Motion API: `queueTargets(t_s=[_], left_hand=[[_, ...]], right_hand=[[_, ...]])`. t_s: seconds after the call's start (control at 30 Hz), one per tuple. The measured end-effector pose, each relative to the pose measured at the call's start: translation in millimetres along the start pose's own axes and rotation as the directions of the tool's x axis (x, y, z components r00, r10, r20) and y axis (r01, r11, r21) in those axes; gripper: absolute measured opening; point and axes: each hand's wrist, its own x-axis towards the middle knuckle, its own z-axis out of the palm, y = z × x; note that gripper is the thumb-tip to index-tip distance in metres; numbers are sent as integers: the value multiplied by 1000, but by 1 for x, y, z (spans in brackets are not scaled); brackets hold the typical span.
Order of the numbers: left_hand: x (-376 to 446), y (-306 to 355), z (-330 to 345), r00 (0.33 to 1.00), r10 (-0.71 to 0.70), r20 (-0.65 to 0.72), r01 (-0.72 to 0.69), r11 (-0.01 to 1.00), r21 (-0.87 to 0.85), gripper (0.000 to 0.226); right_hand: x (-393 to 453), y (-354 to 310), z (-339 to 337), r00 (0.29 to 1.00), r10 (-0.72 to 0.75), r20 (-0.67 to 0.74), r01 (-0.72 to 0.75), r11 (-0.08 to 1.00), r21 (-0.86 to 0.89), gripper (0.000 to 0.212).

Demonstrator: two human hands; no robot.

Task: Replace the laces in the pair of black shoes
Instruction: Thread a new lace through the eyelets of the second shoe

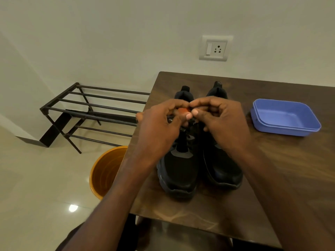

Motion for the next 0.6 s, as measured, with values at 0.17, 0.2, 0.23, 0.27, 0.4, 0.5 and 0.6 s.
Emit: queueTargets(t_s=[0.17,0.2,0.23,0.27,0.4,0.5,0.6], left_hand=[[-1,-9,0,998,-26,-55,26,1000,3,12],[-1,-9,0,998,-19,-52,18,1000,-8,15],[0,-10,2,999,-16,-46,14,999,-43,18],[1,-10,3,999,-14,-50,10,997,-74,18],[-2,-20,15,988,6,-157,-8,1000,-11,11],[-2,-27,21,984,7,-176,-2,1000,25,17],[2,-30,24,984,47,-170,-37,997,63,20]], right_hand=[[-1,10,11,986,18,-165,-20,1000,-14,16],[1,10,15,993,-5,-120,3,1000,-20,16],[2,11,18,996,-25,-88,22,999,-36,16],[3,12,20,996,-47,-72,44,998,-41,16],[11,19,25,987,-100,-128,79,984,-163,26],[16,29,23,984,-177,7,152,826,-543,41],[17,36,23,986,-124,114,168,756,-632,43]])
